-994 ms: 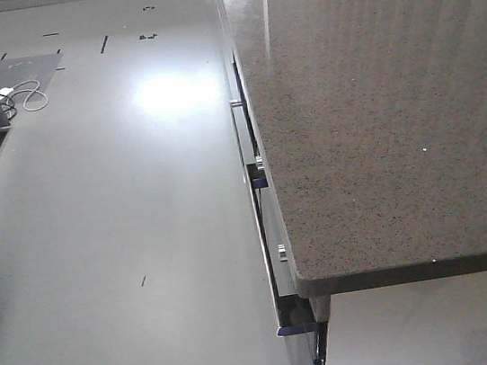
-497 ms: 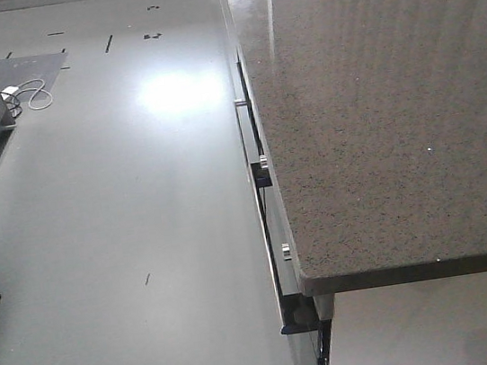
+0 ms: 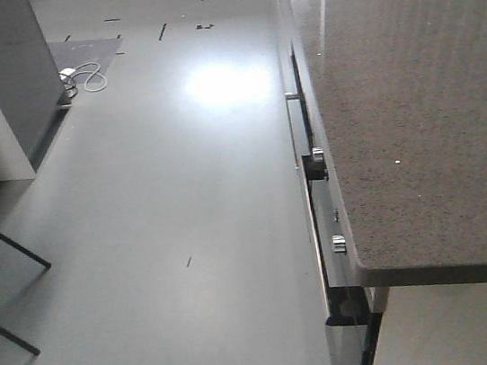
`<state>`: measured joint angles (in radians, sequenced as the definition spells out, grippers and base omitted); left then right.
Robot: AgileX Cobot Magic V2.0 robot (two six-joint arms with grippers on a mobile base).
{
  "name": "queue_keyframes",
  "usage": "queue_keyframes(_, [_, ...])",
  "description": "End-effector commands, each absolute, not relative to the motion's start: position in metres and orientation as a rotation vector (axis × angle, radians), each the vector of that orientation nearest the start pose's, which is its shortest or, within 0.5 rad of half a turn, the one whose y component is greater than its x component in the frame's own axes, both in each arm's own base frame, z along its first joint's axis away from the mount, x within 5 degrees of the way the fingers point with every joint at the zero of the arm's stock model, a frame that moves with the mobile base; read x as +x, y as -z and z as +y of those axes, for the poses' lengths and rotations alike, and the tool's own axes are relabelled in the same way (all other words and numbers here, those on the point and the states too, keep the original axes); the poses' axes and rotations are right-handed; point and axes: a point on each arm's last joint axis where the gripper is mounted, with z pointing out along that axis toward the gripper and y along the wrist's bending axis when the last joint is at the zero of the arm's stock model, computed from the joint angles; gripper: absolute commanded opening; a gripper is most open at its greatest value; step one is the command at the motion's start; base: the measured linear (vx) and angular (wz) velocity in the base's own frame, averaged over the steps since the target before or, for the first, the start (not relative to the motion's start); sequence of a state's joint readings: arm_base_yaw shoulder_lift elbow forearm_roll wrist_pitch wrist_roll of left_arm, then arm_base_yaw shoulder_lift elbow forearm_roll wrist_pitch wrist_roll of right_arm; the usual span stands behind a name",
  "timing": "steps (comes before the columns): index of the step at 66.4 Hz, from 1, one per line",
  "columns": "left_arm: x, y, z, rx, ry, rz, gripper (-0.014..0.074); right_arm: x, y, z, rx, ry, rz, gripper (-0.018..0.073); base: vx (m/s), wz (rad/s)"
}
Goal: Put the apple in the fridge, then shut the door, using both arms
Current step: 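Drive the base away from the counter toward the open fridge, holding apple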
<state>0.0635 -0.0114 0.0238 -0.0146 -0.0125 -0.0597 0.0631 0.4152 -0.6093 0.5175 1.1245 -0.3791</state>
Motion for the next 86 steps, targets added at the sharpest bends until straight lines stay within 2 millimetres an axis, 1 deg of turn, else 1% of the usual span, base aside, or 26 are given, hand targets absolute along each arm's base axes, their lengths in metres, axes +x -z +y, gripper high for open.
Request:
queue_keyframes(1, [0.0529,-0.2202,0.0033,-0.101,0.019,1.372,-0.0006,0.0506,-0.3172,0.0454,-0.426,-0.526,2.186,0.0097,-0.03,0.36])
queue_keyframes(56, [0.0529,-0.2202,0.0033,-0.101,0.019,1.372,-0.0006,0.0506,-0.3172,0.0454,-0.426,-0.526,2.186,0.0097,-0.06,0.44])
queue_keyframes(86, [0.0529,-0.2202,0.0033,-0.101,0.019,1.372,-0.0006,0.0506,-0.3172,0.0454,-0.425,-0.526,2.185,0.0097,-0.07,0.54])
